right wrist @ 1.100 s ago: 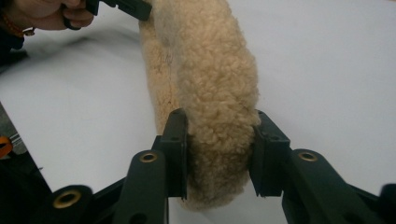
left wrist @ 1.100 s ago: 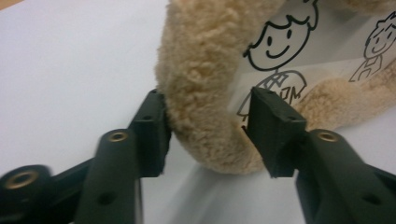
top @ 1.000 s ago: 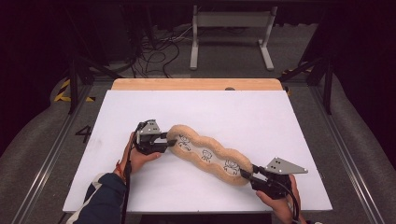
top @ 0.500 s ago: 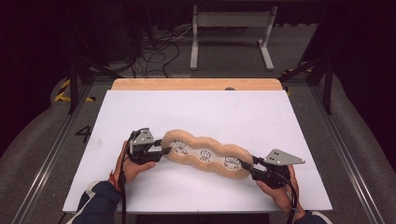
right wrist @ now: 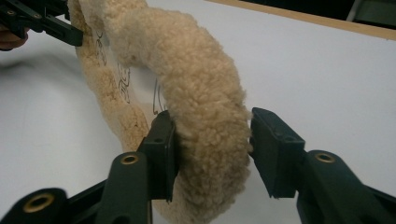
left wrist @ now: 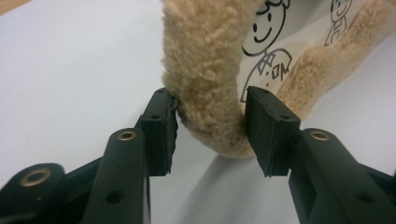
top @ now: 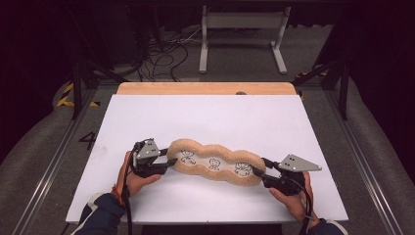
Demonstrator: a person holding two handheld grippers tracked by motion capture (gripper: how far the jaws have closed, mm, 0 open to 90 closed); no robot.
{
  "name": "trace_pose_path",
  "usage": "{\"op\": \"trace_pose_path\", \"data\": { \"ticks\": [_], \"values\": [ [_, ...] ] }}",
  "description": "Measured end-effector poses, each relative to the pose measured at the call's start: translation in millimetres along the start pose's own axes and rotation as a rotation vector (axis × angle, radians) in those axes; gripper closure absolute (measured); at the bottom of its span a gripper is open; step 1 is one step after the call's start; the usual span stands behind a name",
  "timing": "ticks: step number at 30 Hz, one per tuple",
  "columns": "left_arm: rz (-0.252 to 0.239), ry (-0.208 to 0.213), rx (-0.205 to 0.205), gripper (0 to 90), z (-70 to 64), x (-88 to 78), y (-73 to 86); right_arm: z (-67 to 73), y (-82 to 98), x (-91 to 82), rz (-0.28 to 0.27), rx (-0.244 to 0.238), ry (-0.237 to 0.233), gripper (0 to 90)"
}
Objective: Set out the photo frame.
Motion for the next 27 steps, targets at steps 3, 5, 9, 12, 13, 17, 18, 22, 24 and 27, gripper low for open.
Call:
{"op": "trace_pose_path", "data": {
  "ticks": [3,5,9,12,13,17,18,22,24,27],
  "values": [
    [-0.029,-0.014,-0.007,50.3,3.1,-3.4,-3.7,-0.1,1.2,-6.7,-0.009,-0.007,0.000,51.2],
    [-0.049,-0.019,-0.019,47.7,5.0,-5.4,-5.5,0.5,2.3,-10.9,-0.014,0.001,-0.008,51.1],
    [-0.054,-0.024,-0.035,47.6,7.7,-4.6,-5.4,0.6,4.0,-16.9,-0.014,-0.008,-0.002,57.8],
    [-0.053,-0.010,-0.033,50.5,8.0,-1.3,-4.9,0.9,6.6,-18.6,0.006,-0.010,0.010,63.1],
    [-0.058,-0.002,-0.035,52.6,7.0,-0.5,-5.6,1.2,7.1,-18.7,0.008,-0.016,0.014,64.7],
    [-0.051,0.010,-0.011,60.7,4.2,-0.4,-6.4,1.7,7.2,-18.7,0.016,-0.025,0.024,66.5],
    [-0.050,0.009,-0.013,61.5,3.7,-0.9,-6.5,1.7,7.0,-18.2,0.015,-0.022,0.022,66.8],
    [-0.050,0.019,-0.024,62.9,2.0,-3.4,-5.4,-0.3,5.9,-15.9,0.009,-0.019,0.028,67.0],
    [-0.045,0.016,-0.024,62.9,-0.9,-5.5,-4.8,-2.3,4.3,-13.2,0.005,-0.022,0.036,67.1],
    [-0.040,0.016,-0.025,62.8,-2.4,-7.5,-3.5,-3.9,2.8,-11.1,0.006,-0.023,0.038,67.1]
  ]
}}
Point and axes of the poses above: each handheld gripper's, and its own axes: x roughly forward along the jaws, y roughly out of its underside, z roughly to its left, the point moved 9 cm from there along x, roughly forward along the jaws, and after that the axes turned 13 degrees about x, right-handed, at the moved point
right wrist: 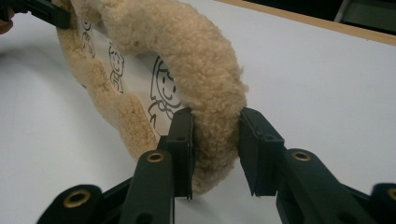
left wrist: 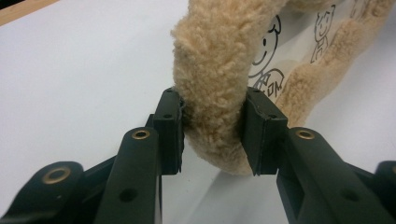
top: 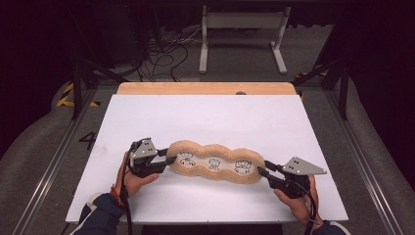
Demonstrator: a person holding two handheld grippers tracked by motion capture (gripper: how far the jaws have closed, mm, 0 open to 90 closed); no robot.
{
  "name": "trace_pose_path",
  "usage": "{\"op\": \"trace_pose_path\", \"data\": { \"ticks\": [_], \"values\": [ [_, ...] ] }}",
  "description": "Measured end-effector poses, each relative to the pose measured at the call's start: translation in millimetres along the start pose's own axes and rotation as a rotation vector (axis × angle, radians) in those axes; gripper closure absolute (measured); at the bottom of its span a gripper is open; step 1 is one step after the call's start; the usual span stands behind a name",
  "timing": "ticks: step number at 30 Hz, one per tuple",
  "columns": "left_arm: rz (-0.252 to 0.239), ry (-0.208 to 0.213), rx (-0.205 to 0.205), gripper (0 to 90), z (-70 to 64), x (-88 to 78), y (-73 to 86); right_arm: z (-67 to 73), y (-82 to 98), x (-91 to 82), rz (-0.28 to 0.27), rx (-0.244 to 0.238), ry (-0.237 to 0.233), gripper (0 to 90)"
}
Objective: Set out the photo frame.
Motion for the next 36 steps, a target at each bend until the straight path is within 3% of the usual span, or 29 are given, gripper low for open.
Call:
{"op": "trace_pose_path", "data": {
  "ticks": [12,24,36],
  "values": [
    [0.021,-0.002,-0.017,62.9,-12.7,-15.0,6.2,-4.7,-8.1,14.2,-0.004,-0.011,0.012,66.7],
    [0.020,-0.015,-0.003,62.2,-13.1,-14.4,5.5,-4.5,-6.9,13.9,0.001,-0.034,0.002,66.1],
    [0.015,-0.030,0.002,60.7,-14.0,-13.9,5.6,-6.1,-1.8,12.8,0.029,-0.046,0.023,63.0]
  ]
}}
Point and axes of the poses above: each handheld gripper's, and its own axes: x roughly forward along the jaws, y roughly out of its underside, z roughly to its left, the point moved 9 cm from there along x, roughly forward along the jaws, and after that the axes turned 13 degrees about x, right-handed, at the moved point
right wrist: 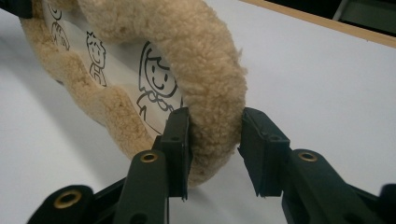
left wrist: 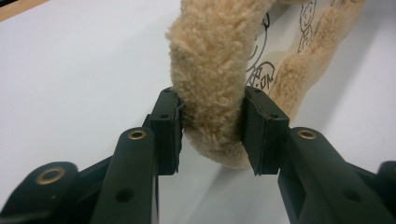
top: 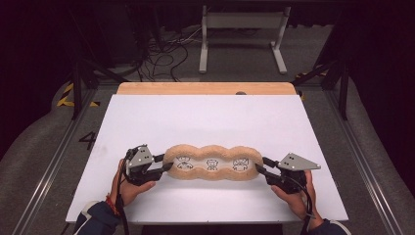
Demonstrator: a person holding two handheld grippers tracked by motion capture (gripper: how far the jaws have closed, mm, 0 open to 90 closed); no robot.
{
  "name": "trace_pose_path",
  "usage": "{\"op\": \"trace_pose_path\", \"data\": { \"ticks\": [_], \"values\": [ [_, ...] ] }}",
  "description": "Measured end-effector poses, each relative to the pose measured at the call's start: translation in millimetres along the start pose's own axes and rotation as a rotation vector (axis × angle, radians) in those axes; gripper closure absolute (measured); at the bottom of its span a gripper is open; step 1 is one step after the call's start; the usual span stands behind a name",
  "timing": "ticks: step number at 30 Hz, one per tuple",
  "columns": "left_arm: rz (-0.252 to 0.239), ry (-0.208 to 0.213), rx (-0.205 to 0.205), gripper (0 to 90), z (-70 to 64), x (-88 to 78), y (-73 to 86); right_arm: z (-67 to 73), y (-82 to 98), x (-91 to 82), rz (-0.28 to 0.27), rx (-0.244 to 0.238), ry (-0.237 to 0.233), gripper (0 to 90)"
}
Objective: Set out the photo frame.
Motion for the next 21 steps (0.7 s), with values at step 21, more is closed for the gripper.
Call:
{"op": "trace_pose_path", "data": {
  "ticks": [21],
  "values": [
    [0.033,-0.064,0.039,35.5,-1.9,4.9,-2.1,-3.4,-5.0,5.5,0.034,-0.018,0.033,38.3]
  ]
}}
Point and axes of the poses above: each handheld gripper's, and its own axes: x roughly forward along the jaws, y roughly out of its underside, z roughly to its left, the point moved 9 cm from there along x, roughly forward along the jaws, and after that the axes turned 13 degrees about x, right-handed, at the moved point
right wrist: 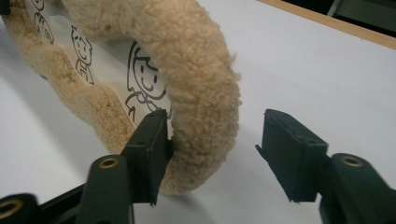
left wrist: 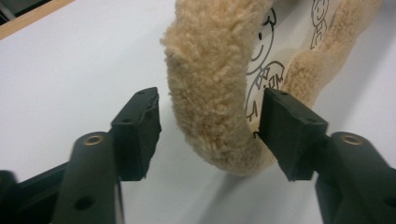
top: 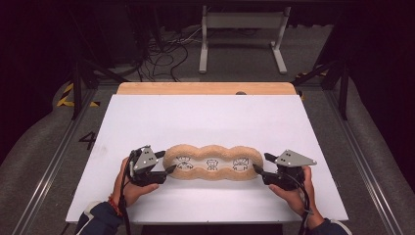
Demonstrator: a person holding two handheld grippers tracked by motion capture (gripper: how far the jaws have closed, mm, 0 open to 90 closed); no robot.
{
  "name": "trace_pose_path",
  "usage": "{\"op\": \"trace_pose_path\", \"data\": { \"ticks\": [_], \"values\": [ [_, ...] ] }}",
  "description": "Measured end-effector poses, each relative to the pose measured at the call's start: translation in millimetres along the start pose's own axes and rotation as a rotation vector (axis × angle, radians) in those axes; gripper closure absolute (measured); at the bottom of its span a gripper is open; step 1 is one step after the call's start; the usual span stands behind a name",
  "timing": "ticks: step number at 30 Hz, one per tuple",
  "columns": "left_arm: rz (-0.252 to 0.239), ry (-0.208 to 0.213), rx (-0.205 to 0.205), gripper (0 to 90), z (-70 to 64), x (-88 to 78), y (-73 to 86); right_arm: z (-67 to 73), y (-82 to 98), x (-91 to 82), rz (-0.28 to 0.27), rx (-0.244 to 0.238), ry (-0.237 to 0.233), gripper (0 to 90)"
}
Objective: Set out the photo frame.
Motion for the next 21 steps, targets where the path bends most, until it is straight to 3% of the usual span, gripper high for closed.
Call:
{"op": "trace_pose_path", "data": {
  "ticks": [11,16,21],
  "values": [
    [-0.009,0.012,-0.017,10.3,-0.6,1.5,0.9,0.2,2.3,5.4,0.020,0.014,-0.004,6.5],
    [-0.011,0.026,0.001,5.9,-3.0,1.6,0.6,0.2,2.3,6.3,0.022,0.007,-0.001,5.8],
    [0.008,0.007,0.024,6.5,-1.8,0.1,1.4,1.0,2.0,6.8,0.041,-0.033,0.009,7.6]
  ]
}}
Point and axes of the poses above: each handheld gripper's, and its own axes: x roughly forward along the jaws, y roughly out of its underside, z roughly to its left, the point moved 9 cm from there along x, roughly forward along the jaws, and after that the axes turned 13 degrees about x, right-handed, at the moved point
